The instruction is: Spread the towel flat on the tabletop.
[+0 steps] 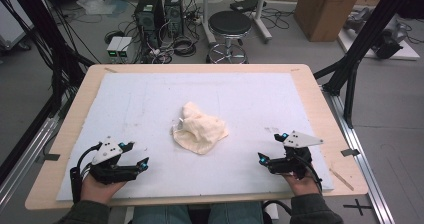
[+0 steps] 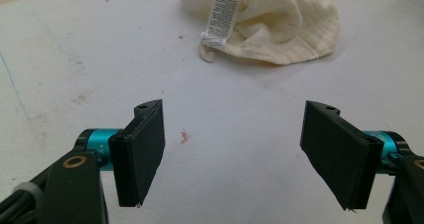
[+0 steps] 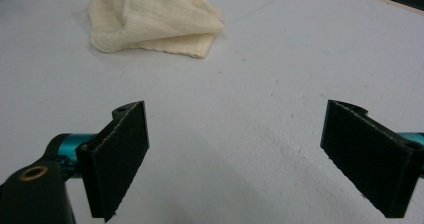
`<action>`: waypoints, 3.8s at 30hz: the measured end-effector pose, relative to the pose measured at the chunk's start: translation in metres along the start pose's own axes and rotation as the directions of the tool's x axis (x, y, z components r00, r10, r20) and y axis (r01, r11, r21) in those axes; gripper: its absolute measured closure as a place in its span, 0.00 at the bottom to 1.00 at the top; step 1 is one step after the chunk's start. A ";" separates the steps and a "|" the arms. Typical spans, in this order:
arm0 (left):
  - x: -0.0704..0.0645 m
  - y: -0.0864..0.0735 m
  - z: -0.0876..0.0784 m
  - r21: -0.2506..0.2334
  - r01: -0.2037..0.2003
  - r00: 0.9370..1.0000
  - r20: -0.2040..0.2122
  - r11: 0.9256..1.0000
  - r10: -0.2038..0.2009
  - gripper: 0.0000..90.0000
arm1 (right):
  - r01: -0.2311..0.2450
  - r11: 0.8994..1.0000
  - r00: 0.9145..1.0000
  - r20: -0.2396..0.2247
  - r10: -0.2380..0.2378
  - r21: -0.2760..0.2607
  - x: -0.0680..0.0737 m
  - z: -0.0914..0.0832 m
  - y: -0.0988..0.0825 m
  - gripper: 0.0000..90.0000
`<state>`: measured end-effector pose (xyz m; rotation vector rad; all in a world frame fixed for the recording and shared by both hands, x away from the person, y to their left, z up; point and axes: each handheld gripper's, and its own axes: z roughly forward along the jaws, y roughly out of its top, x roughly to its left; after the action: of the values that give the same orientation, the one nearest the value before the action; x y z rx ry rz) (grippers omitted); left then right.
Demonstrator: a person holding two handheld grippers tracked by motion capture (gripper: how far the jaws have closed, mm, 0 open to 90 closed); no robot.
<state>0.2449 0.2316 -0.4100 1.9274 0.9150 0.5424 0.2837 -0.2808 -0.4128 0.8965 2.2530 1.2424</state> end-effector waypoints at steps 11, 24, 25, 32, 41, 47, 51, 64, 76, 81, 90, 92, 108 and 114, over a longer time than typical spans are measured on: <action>0.000 0.000 0.000 -0.006 0.006 1.000 0.003 1.000 -0.006 0.29 | -0.002 1.000 1.000 0.000 0.002 -0.004 0.001 0.000 0.000 0.13; -0.001 0.002 0.006 -0.004 0.005 1.000 0.003 1.000 -0.005 0.30 | -0.003 1.000 1.000 -0.013 0.003 -0.001 0.000 0.004 0.004 0.13; -0.001 0.002 0.006 -0.002 0.004 1.000 0.002 1.000 -0.004 0.30 | -0.007 1.000 1.000 -0.016 0.007 0.001 0.000 0.004 0.005 0.13; 0.002 0.009 0.013 -0.015 0.020 1.000 0.003 1.000 -0.020 0.30 | -0.004 1.000 0.999 -0.031 0.003 -0.007 -0.004 0.012 0.015 0.13; 0.004 0.029 0.025 -0.022 0.018 0.999 0.043 1.000 -0.017 0.32 | 0.025 1.000 0.998 -0.050 -0.025 -0.015 -0.006 0.022 0.036 0.13; 0.008 0.038 0.035 -0.034 0.053 0.998 0.023 0.998 -0.052 0.33 | 0.036 0.999 0.996 -0.084 -0.037 -0.017 -0.006 0.032 0.044 0.19; 0.011 0.046 0.045 -0.012 0.051 0.997 0.060 0.999 -0.050 0.39 | 0.036 0.999 0.995 -0.092 -0.038 -0.017 -0.005 0.037 0.049 0.20; 0.015 0.069 0.077 -0.025 0.083 0.993 0.088 0.996 -0.081 0.51 | 0.055 0.998 0.984 -0.170 -0.053 0.006 -0.011 0.073 0.077 0.51; 0.014 0.063 0.112 0.065 0.062 0.993 0.100 0.996 -0.068 0.56 | -0.012 0.996 0.977 -0.212 0.030 0.087 -0.010 0.113 0.067 0.68; 0.011 0.057 0.124 0.114 0.039 0.993 0.106 0.993 -0.051 0.62 | 0.018 0.988 0.981 -0.196 0.012 0.151 -0.008 0.125 0.063 0.75; 0.011 0.049 0.138 0.185 0.020 0.991 0.130 0.982 -0.044 0.67 | 0.032 0.976 0.980 -0.200 0.012 0.217 -0.007 0.144 0.057 0.77; 0.010 0.048 0.139 0.199 0.013 0.991 0.125 0.980 -0.039 0.69 | 0.028 0.977 0.979 -0.205 0.017 0.213 -0.006 0.146 0.057 0.78; 0.007 0.046 0.141 0.220 -0.040 0.995 0.102 0.975 0.018 0.81 | 0.069 0.971 0.970 -0.242 -0.012 0.230 -0.001 0.147 0.057 0.82; 0.005 0.046 0.141 0.219 -0.038 0.993 0.116 0.975 0.012 0.91 | 0.076 0.970 0.962 -0.274 -0.010 0.230 -0.002 0.147 0.057 0.90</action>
<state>0.3614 0.1446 -0.4393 2.1492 0.9099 0.3520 0.3960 -0.1732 -0.4404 0.7927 2.6698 1.1507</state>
